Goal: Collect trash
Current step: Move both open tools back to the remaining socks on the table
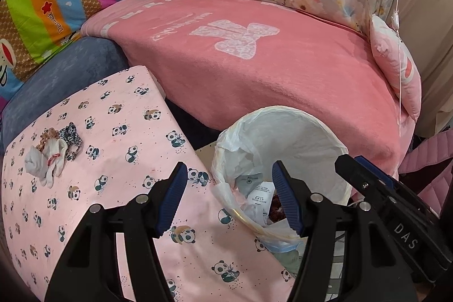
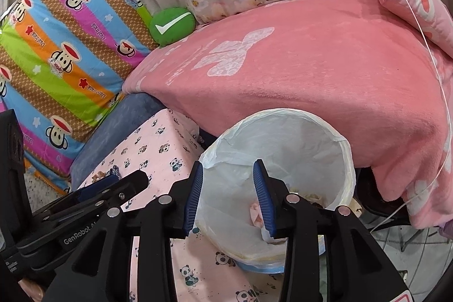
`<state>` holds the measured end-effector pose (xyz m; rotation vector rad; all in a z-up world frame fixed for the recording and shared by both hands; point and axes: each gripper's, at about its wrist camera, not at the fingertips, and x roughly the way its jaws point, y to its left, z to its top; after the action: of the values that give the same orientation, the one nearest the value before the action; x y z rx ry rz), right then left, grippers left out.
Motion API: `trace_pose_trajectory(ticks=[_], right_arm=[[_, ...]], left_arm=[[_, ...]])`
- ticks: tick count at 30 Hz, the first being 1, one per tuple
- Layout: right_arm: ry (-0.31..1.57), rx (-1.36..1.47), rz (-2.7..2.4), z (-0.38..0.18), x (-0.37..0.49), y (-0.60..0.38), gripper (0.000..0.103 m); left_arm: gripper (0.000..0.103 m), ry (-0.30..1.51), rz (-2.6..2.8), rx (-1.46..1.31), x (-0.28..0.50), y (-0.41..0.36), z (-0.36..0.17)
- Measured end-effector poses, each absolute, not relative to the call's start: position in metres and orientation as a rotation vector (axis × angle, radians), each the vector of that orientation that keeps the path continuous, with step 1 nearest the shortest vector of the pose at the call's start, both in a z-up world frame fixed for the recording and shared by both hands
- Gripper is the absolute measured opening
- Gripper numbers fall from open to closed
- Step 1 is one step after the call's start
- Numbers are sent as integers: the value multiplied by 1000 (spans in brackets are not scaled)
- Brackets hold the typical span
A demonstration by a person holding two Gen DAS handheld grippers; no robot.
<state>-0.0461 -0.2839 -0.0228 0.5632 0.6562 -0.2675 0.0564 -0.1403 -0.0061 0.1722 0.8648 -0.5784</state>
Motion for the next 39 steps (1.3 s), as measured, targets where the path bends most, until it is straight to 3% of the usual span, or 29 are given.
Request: trace_pose_trajectory(ticks=[17, 20, 39], right_arm=[[704, 446, -240, -19, -26, -240, 40], [712, 432, -230, -21, -20, -231, 45], [793, 309, -99, -29, 27, -128, 47]], left_arm=[[59, 869, -502, 144, 64, -95, -10], [59, 872, -482, 132, 66, -81, -11], [62, 880, -328, 46, 94, 20, -20]])
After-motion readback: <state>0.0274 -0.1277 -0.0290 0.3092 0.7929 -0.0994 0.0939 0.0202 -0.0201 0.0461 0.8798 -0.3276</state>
